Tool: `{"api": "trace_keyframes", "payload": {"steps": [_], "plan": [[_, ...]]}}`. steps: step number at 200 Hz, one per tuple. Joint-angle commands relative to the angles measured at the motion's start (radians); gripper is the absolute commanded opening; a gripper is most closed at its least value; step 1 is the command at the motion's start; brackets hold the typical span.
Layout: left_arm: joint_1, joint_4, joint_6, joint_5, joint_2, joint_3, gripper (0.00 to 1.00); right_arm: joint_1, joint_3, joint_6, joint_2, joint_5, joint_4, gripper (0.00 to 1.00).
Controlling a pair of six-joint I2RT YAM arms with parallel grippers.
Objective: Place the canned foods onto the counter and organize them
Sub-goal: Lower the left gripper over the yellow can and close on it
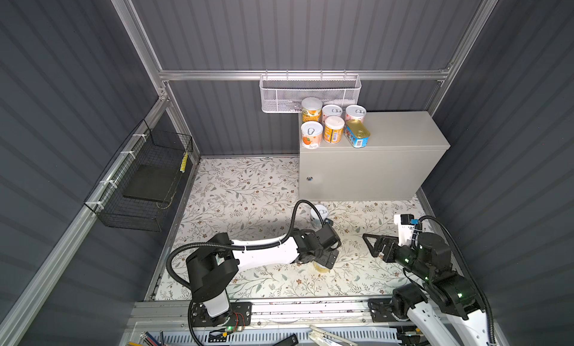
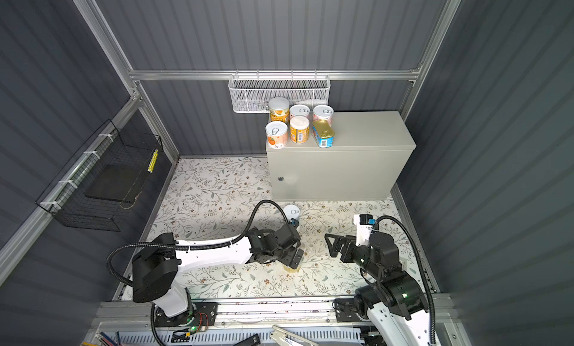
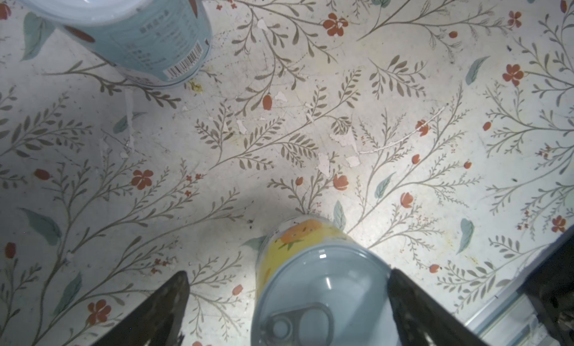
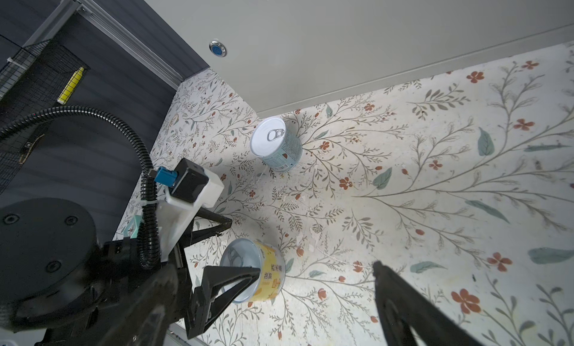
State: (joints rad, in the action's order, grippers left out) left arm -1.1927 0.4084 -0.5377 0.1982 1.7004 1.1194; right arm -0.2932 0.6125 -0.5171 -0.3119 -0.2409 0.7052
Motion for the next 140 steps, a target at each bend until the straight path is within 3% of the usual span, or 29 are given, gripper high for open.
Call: {"api": "trace_keyframes", "payload": {"steps": [1, 60, 99, 140], "plan": [[-0.009, 0.024, 0.009, 0.021, 0.045, 0.026, 1.0, 0.003, -0.006, -0.009, 0.007, 0.0, 0.006, 0.99], [-0.01, 0.042, 0.045, 0.049, 0.079, 0.085, 1.0, 0.004, 0.022, -0.02, -0.008, 0.023, 0.028, 0.99], [-0.01, 0.081, 0.024, 0.043, 0.006, 0.102, 1.0, 0.003, 0.053, -0.017, -0.027, 0.026, 0.05, 0.99], [-0.01, 0.069, 0.042, -0.076, 0.003, 0.108, 1.0, 0.003, 0.043, -0.023, -0.034, 0.031, 0.048, 0.99]]}}
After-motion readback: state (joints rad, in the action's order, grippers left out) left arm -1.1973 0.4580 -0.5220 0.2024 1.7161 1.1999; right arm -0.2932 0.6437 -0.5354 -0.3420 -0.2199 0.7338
